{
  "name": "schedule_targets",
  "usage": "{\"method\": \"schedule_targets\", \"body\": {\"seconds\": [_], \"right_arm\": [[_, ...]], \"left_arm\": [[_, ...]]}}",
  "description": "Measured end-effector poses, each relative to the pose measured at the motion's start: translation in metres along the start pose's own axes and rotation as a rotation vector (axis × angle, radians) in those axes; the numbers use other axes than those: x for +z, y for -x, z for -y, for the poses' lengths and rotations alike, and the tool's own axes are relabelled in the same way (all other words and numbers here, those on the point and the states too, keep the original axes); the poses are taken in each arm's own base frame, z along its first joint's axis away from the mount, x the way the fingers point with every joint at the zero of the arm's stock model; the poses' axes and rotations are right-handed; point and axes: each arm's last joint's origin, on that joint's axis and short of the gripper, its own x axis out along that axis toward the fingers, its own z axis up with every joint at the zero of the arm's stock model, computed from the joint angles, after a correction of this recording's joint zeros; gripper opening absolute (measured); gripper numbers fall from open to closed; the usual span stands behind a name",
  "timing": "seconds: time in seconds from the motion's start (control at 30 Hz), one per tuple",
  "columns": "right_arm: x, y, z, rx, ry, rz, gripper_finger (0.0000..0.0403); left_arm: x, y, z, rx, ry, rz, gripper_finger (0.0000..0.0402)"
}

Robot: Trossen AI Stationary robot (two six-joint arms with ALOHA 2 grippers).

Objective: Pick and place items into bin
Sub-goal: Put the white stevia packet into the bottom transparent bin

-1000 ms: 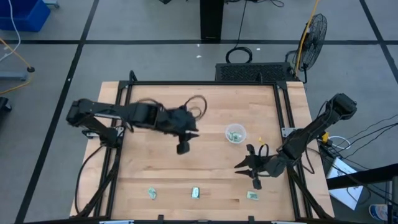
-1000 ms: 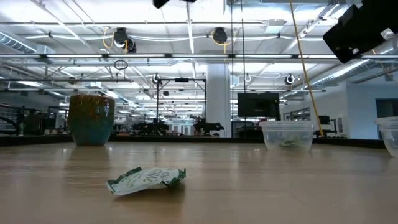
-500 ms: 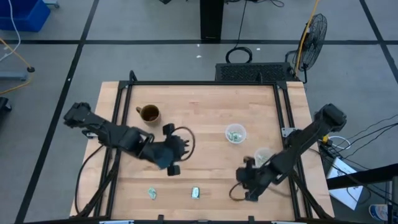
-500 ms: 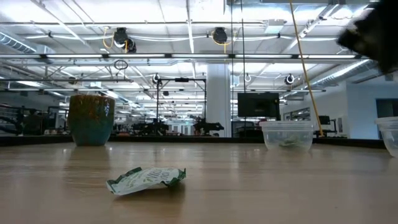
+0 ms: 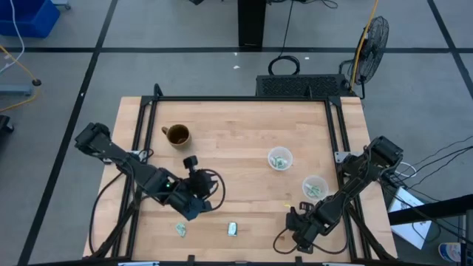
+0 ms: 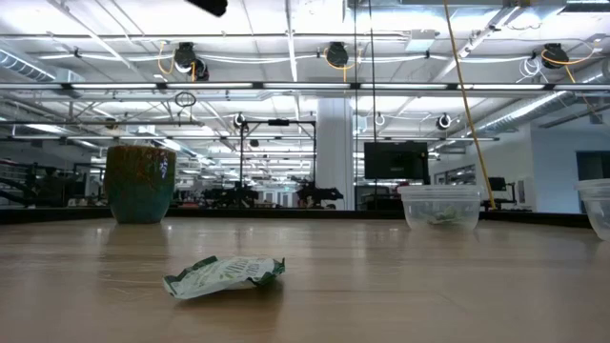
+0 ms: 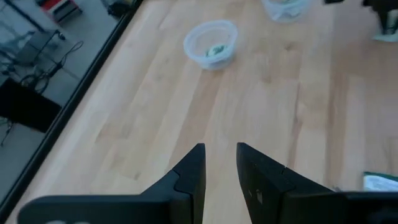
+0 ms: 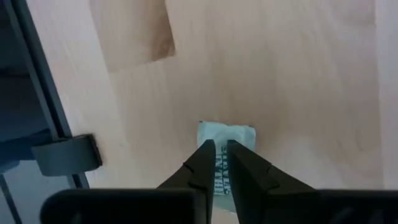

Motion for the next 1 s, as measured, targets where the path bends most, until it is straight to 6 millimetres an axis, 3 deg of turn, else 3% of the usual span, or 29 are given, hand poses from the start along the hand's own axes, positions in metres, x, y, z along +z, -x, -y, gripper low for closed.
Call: {"method": "schedule_targets", "body": {"seconds": [0.23,0.63,1.0], "right_arm": [[-0.0009,0.0005,0.0016,-0.013,-0.004,-0.012,0.0041],[-0.0022,0.0006,0.0039,-0.037,0.053,-0.026,0.0094],[-0.0037,0.0007,0.0054,-0.044,0.047,-0.056,0.0089]], "left_arm": [[-0.0071,-0.0041,0.0007,0.007,0.012,-0.018,0.0097],[-0.0067,-0.0043,0.0006,0.008,0.009,-0.016,0.0097],[-0.0066,-0.0044,0.0004,0.009,-0.004,-0.016,0.0097]]}}
